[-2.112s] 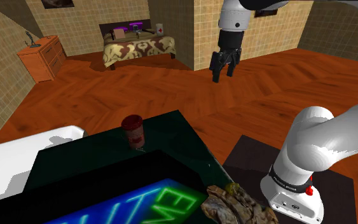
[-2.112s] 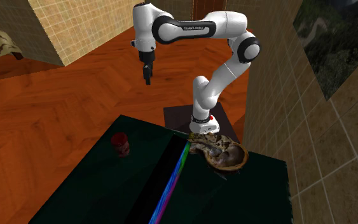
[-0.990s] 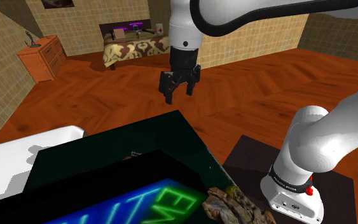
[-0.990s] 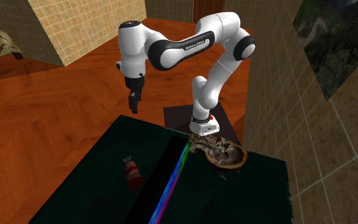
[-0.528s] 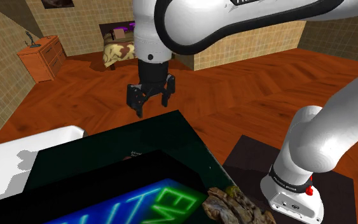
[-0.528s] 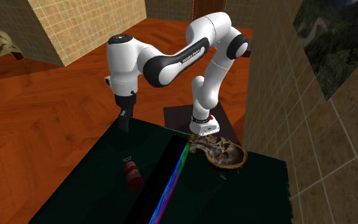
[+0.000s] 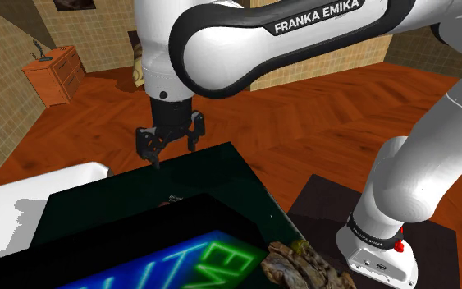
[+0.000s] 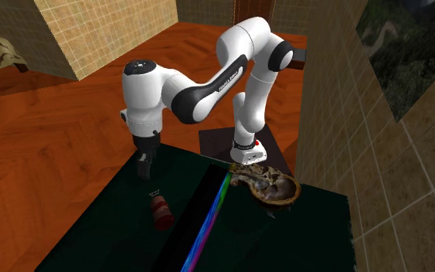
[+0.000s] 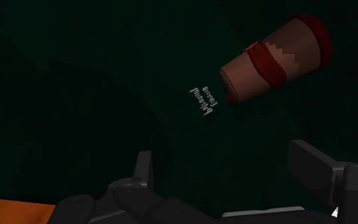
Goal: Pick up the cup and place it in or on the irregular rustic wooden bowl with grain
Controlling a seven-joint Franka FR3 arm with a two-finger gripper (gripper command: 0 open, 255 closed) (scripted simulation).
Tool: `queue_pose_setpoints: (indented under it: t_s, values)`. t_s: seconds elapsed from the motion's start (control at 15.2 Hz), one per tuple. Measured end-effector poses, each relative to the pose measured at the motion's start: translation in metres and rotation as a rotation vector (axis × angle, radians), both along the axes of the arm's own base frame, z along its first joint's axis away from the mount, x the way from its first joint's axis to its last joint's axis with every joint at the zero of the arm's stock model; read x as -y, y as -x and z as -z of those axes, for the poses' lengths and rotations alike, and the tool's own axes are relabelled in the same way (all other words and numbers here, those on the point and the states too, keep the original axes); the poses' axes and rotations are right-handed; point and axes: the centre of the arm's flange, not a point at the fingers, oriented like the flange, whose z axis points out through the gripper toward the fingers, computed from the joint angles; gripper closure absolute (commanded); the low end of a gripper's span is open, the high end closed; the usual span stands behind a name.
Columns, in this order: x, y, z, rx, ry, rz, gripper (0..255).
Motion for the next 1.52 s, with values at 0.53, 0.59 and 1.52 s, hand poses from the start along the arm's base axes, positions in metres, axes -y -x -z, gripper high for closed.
queue_pose_setpoints:
  t_s: [0.53,0.59,1.52]
  values:
    - [-0.003,-0.004,0.023,0.000,0.000,0.000,0]
    - [-0.003,-0.004,0.024,0.000,0.000,0.000,0]
    - [-0.005,-0.004,0.028,-0.016,-0.012,0.042,0]
